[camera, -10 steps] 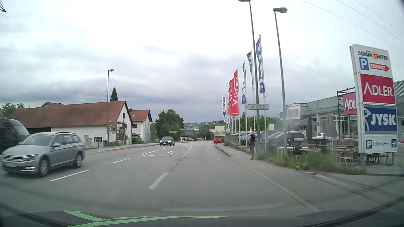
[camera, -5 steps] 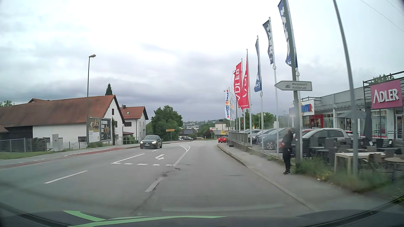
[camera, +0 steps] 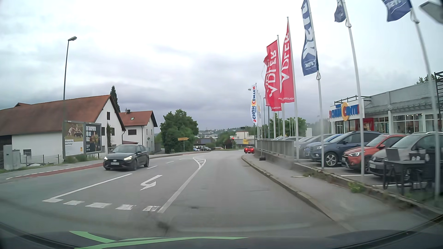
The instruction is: Follow the waypoints while adhering to traffic rules and regulations
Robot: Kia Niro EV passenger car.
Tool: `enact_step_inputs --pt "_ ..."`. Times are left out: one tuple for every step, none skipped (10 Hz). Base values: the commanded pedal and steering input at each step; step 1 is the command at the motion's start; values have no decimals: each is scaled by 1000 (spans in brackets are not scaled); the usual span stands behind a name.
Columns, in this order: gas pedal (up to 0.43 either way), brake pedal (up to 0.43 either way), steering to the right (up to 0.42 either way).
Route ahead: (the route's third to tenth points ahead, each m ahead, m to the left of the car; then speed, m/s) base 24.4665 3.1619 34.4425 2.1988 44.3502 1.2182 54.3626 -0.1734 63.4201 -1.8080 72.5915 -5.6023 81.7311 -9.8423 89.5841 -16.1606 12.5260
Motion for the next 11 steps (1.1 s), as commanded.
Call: enact_step_inputs --pt "0 152 1" --pt "0 152 1" --pt "0 146 1" --pt "0 152 1" --pt "0 152 1" --pt "0 152 1" --pt "0 159 1" --pt "0 165 1" --pt "0 171 1" --pt "0 183 1" --pt "0 195 2"
